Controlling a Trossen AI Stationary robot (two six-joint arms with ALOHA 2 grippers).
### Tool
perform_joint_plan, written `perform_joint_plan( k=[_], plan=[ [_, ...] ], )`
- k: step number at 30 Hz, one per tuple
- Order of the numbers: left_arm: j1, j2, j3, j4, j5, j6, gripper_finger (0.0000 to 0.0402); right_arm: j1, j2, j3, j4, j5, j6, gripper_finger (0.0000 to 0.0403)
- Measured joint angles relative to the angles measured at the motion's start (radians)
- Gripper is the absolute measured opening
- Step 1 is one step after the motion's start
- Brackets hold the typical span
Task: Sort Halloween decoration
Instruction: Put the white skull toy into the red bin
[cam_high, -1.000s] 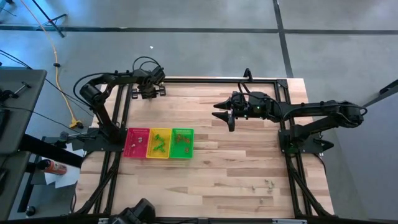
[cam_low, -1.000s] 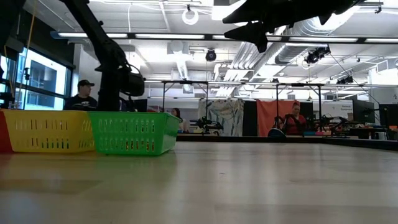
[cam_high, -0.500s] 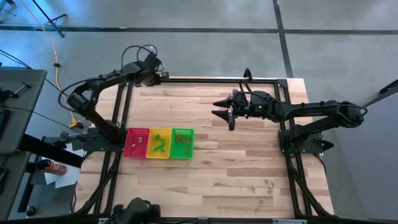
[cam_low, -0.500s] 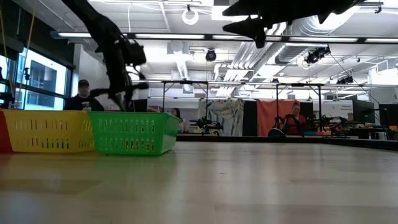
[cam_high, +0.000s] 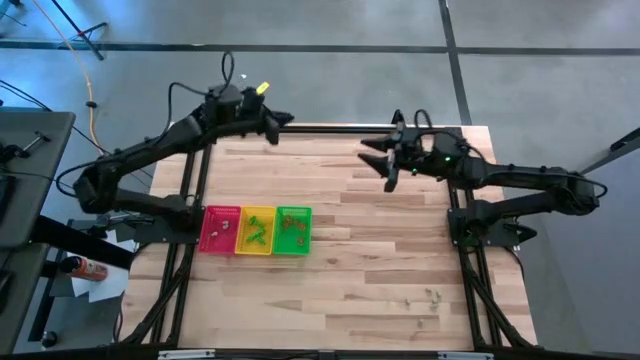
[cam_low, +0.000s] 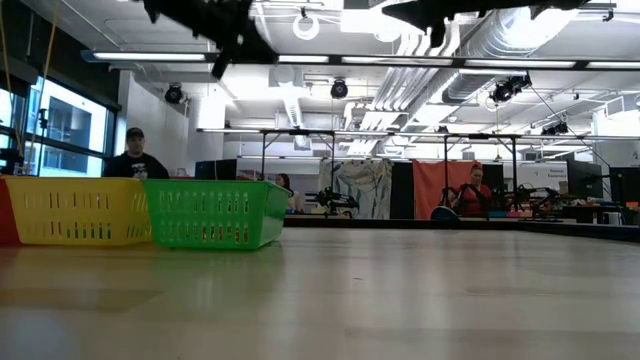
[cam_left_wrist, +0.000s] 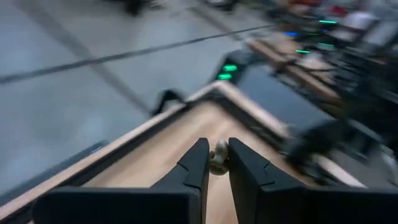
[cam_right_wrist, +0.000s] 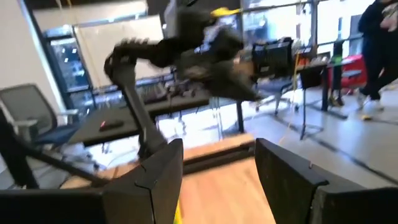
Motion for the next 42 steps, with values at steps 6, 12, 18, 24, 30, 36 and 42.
perform_joint_plan(
  k=[6, 12, 18, 24, 30, 36, 42],
  plan=[
    [-0.228, -0.061, -0.046, 0.129, -0.011, -0.009, 0.0032, -0.02, -0.06, 0.0, -0.006, -0.04, 0.01, 0.0195],
    [-0.443, -0.097, -0.202, 0.418, -0.17, -0.081, 0.0032, -0.007, -0.054, 0.0, -0.008, -0.188, 0.153, 0.0195],
    [-0.553, -0.176, -0.325, 0.485, -0.259, -0.082, 0.0032, 0.067, -0.052, 0.0, -0.024, -0.204, 0.212, 0.0195],
    [-0.578, -0.315, -0.379, 0.473, -0.169, 0.021, 0.0032, 0.178, -0.045, 0.0, -0.02, -0.114, 0.208, 0.0195],
    [-0.578, -0.398, -0.379, 0.381, -0.067, 0.204, 0.0032, 0.262, -0.038, 0.0, -0.021, 0.073, 0.14, 0.0195],
    [-0.579, -0.405, -0.379, 0.361, -0.053, 0.225, 0.0032, 0.323, 0.002, 0.0, -0.002, 0.174, 0.096, 0.0195],
    [-0.579, -0.377, -0.379, 0.362, -0.052, 0.278, 0.0032, 0.353, 0.077, 0.0, 0.037, 0.173, -0.017, 0.0195]
  ],
)
